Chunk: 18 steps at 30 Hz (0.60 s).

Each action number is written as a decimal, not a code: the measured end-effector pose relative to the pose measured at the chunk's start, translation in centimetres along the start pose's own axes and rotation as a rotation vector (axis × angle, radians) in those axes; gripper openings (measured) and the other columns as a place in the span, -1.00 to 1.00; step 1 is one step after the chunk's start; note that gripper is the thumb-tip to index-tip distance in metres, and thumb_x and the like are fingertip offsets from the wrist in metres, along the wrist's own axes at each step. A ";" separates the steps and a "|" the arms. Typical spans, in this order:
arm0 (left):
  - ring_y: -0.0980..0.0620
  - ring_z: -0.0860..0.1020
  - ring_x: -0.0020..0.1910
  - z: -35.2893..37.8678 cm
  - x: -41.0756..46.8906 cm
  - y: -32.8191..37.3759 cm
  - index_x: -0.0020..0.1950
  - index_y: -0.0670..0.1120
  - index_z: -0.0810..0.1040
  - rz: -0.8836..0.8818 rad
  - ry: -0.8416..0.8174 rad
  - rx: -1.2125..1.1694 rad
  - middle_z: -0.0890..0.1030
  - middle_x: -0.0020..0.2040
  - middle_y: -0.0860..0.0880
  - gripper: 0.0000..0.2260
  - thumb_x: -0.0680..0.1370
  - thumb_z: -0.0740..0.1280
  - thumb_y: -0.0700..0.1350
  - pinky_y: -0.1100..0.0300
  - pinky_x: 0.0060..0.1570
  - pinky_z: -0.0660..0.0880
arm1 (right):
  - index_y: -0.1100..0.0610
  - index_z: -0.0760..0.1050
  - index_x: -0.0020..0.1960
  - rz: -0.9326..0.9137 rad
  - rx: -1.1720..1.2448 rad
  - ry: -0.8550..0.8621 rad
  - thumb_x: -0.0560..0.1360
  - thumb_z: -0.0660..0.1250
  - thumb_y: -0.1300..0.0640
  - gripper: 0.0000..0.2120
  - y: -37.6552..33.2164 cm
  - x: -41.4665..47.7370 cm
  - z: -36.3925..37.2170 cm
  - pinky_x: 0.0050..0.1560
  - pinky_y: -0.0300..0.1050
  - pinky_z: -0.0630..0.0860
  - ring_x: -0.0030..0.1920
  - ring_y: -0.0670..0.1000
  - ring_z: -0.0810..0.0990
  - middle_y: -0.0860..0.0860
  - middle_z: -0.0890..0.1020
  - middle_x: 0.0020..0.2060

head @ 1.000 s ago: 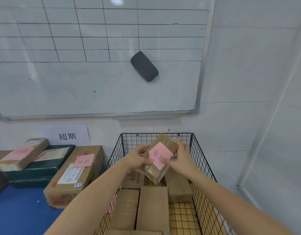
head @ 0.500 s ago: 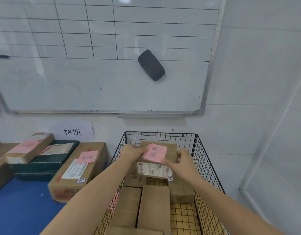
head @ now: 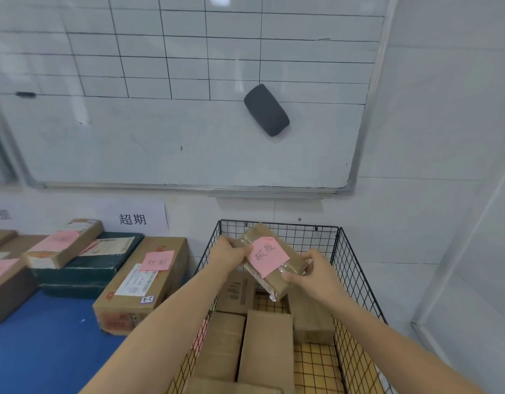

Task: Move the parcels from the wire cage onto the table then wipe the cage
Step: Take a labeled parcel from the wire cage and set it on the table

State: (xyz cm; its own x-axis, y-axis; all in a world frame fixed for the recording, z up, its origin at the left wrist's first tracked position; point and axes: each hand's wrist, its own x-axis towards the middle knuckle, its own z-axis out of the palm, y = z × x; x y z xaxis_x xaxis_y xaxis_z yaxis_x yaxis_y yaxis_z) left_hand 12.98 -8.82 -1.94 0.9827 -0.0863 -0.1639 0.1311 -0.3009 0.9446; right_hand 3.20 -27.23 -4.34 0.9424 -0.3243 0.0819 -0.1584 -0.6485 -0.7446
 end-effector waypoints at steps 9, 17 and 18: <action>-0.04 0.47 0.26 1.7 -2.0 0.7 0.49 -0.07 0.13 0.106 -0.185 0.158 0.47 0.34 -0.07 -0.28 0.45 0.46 -0.12 0.02 0.27 0.41 | 0.12 0.16 0.43 0.145 0.171 0.009 0.56 0.29 -0.01 -0.46 -0.9 -0.3 2.1 -0.30 -0.25 0.59 -0.28 0.01 0.68 0.06 0.57 0.11; 0.00 0.46 0.13 2.3 -3.7 -0.3 0.39 0.23 0.17 0.101 -0.423 0.154 0.47 0.11 0.11 -0.31 0.43 0.48 -0.14 -0.04 0.10 0.52 | 0.17 0.25 0.43 0.144 0.138 0.011 0.57 0.25 -0.08 -0.47 -1.1 -0.6 2.5 -0.27 -0.21 0.62 -0.34 0.01 0.68 -0.01 0.58 0.03; 0.00 0.47 0.14 2.3 -3.6 -0.5 0.44 0.21 0.15 0.099 -0.412 0.139 0.47 0.10 0.11 -0.26 0.43 0.49 -0.15 -0.06 0.11 0.52 | 0.16 0.26 0.41 0.138 0.132 0.007 0.56 0.26 -0.09 -0.47 -1.1 -0.7 2.4 -0.32 -0.24 0.60 -0.36 -0.01 0.68 -0.01 0.59 0.01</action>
State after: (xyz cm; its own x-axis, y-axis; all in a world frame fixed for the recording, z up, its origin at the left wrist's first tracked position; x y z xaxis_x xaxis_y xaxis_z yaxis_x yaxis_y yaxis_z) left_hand 9.12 -10.58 -2.48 0.8518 -0.4838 -0.2011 -0.0071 -0.3944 0.9189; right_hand 3.39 -24.65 -5.13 0.9122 -0.4091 -0.0224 -0.2453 -0.5016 -0.8296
